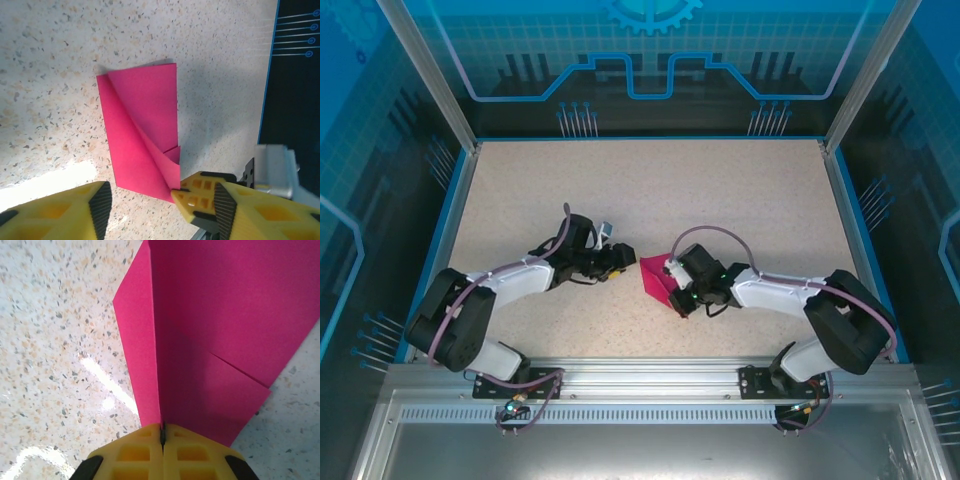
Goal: Fold a paper plane with a square sheet of paper (fold left side to right side)
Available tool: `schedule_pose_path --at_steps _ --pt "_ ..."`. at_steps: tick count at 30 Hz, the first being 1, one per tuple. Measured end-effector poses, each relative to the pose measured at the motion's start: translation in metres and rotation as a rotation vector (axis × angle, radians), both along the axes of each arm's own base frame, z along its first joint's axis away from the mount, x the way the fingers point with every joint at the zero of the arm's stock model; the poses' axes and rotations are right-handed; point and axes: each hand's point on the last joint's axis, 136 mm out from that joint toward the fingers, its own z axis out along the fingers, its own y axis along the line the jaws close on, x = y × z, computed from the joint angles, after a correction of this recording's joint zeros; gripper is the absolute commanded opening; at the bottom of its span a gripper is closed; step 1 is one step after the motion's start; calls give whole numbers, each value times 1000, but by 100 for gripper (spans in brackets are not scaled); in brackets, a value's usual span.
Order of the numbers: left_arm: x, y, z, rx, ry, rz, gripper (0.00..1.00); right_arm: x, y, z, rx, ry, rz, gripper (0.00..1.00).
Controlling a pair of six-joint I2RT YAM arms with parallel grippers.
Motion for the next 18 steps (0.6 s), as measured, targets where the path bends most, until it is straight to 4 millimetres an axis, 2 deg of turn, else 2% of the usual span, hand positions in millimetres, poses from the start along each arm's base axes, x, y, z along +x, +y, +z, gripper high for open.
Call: schedule_pose_path --at_steps 4,11,18 --pt "-3 -9 -13 -6 22 -30 49 0 2 3 109 74 -25 0" --pt "-17 -32 -39 2 86 -90 46 1 4 4 267 194 -75 0" --pt "-14 -53 -37 -12 71 -134 46 -1 1 -1 355 276 -114 0"
